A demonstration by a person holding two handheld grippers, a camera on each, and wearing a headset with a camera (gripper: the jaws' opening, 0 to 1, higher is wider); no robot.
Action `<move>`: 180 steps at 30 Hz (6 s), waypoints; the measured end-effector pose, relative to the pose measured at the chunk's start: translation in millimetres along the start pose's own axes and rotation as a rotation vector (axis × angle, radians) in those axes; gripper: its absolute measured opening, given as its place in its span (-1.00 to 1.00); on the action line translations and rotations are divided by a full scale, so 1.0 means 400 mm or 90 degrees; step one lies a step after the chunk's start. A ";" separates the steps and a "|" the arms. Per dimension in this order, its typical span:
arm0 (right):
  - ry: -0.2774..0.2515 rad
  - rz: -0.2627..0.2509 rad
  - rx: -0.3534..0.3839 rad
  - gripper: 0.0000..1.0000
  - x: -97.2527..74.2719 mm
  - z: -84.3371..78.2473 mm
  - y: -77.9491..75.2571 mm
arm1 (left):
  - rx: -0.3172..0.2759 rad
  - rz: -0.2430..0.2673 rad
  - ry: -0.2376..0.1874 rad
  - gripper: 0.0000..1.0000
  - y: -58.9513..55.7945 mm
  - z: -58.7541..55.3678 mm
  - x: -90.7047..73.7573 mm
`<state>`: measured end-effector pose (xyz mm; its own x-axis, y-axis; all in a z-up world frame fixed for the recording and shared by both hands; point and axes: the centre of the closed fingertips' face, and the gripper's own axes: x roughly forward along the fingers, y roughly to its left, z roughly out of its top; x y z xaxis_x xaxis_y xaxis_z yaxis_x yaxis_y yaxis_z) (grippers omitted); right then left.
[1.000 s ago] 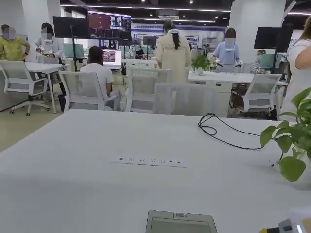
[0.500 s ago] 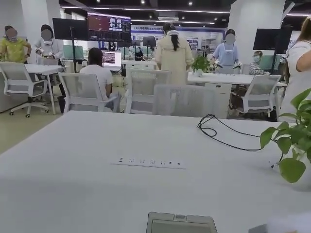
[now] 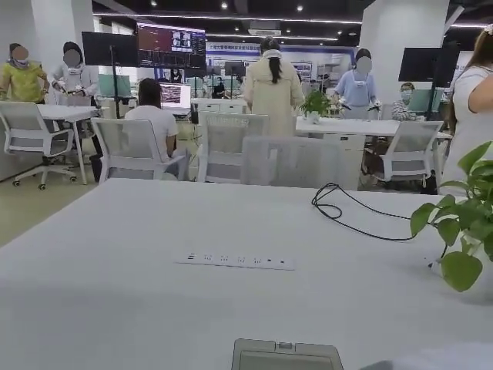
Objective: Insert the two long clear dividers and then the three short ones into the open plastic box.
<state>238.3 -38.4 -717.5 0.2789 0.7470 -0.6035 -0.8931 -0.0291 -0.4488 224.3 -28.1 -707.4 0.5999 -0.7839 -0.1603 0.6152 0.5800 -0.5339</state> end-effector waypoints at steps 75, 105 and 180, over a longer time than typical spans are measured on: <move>-0.128 0.300 0.192 -0.95 -0.111 0.097 0.167 | 0.369 -0.197 0.216 -1.00 -0.147 -0.118 -0.032; 0.119 0.179 0.170 -0.96 -0.048 -0.074 0.034 | 0.281 -0.010 0.136 -0.13 -0.023 -0.075 -0.022; 0.267 0.271 0.242 -0.95 0.062 -0.214 -0.001 | 0.263 0.042 0.086 0.36 0.009 -0.046 -0.012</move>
<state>275.7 -76.7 -788.5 -0.0781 0.4013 -0.9126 -0.9948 0.0288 0.0978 214.1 -26.3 -723.9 0.5900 -0.7478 -0.3046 0.7469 0.6487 -0.1458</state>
